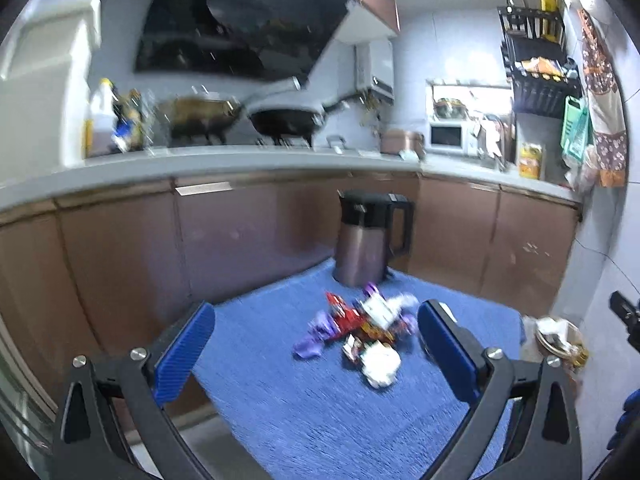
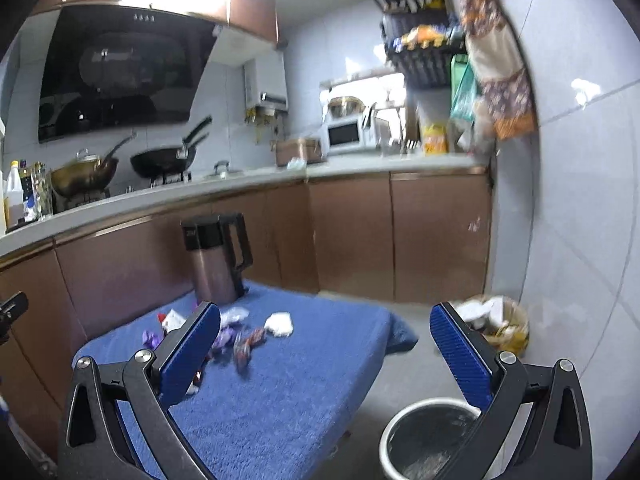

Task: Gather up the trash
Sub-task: 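Move both tools toward the pile of wrappers on the blue towel, then grasp the crumpled white tissue with the left gripper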

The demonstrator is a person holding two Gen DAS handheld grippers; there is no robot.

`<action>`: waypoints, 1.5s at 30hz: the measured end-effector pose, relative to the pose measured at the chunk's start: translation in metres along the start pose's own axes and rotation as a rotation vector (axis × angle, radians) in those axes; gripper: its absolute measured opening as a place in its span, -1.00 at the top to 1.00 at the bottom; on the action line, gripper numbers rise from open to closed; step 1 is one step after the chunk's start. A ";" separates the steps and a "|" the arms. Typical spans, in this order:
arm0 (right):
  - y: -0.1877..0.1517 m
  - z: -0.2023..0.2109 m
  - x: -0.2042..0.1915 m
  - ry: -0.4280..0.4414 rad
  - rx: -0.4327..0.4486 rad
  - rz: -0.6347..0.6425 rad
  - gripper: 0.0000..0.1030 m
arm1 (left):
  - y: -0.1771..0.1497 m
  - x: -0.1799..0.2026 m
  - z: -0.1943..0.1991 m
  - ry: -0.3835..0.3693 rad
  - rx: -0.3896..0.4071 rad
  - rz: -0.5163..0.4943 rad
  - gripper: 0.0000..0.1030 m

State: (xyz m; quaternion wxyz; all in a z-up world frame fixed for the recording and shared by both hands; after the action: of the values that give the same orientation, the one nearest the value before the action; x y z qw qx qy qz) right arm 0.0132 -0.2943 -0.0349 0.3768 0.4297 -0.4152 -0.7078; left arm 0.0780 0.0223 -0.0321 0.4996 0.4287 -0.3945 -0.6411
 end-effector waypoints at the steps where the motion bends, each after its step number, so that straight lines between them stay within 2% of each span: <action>1: -0.005 -0.008 0.000 0.007 -0.027 0.002 -1.00 | -0.005 0.003 -0.010 -0.023 -0.025 0.000 -0.98; 6: -0.030 -0.047 -0.008 0.039 -0.142 0.035 -0.97 | -0.034 0.027 -0.056 -0.124 -0.138 -0.026 -0.97; 8: -0.040 -0.063 -0.011 0.052 -0.184 0.045 -0.86 | -0.045 0.037 -0.075 -0.174 -0.185 -0.031 -0.97; 12: -0.062 -0.099 -0.020 0.092 -0.284 0.055 -0.77 | -0.069 0.061 -0.115 -0.269 -0.290 -0.037 -0.96; 14: -0.073 -0.120 -0.030 0.123 -0.336 0.060 -0.67 | -0.076 0.072 -0.134 -0.301 -0.327 -0.046 -0.93; 20: -0.105 -0.184 -0.068 0.239 -0.502 0.066 -0.53 | -0.095 0.096 -0.188 -0.345 -0.423 -0.066 -0.76; 24: -0.127 -0.225 -0.096 0.293 -0.577 0.094 -0.44 | -0.110 0.102 -0.216 -0.364 -0.481 -0.057 -0.51; 27: -0.143 -0.256 -0.106 0.310 -0.630 0.084 -0.25 | -0.122 0.105 -0.228 -0.377 -0.517 -0.042 -0.35; 29: -0.153 -0.270 -0.107 0.310 -0.667 0.068 -0.01 | -0.129 0.106 -0.235 -0.391 -0.537 -0.031 -0.18; 30: -0.157 -0.275 -0.107 0.311 -0.681 0.060 0.09 | -0.133 0.107 -0.237 -0.400 -0.543 -0.025 0.00; 31: -0.161 -0.279 -0.107 0.319 -0.696 0.047 0.36 | -0.136 0.108 -0.240 -0.410 -0.549 -0.018 0.21; 32: -0.162 -0.280 -0.107 0.328 -0.703 0.036 0.63 | -0.137 0.109 -0.240 -0.419 -0.551 -0.013 0.30; 34: -0.162 -0.278 -0.104 0.333 -0.702 0.030 0.80 | -0.139 0.108 -0.240 -0.433 -0.546 -0.005 0.44; 37: -0.160 -0.274 -0.101 0.342 -0.678 0.033 0.87 | -0.135 0.107 -0.229 -0.436 -0.519 -0.005 0.53; 45: -0.123 -0.223 -0.097 0.392 -0.588 0.035 0.90 | -0.111 0.092 -0.184 -0.416 -0.443 -0.006 0.55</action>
State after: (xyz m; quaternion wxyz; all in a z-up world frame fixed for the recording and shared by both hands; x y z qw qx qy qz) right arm 0.2300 -0.2212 -0.1824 0.5688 0.4235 -0.1208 -0.6946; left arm 0.2055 -0.0614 -0.2090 0.4875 0.1699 -0.3379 -0.7870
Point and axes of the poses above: each gripper's, at about its wrist camera, not at the fingertips, and z roughly against the way its jaws point, x to its right, y to its top, the point moved 8 cm from there along -z, roughly the way its jaws point, and after that the axes turned 12 degrees about -z, right-handed, at the moved point
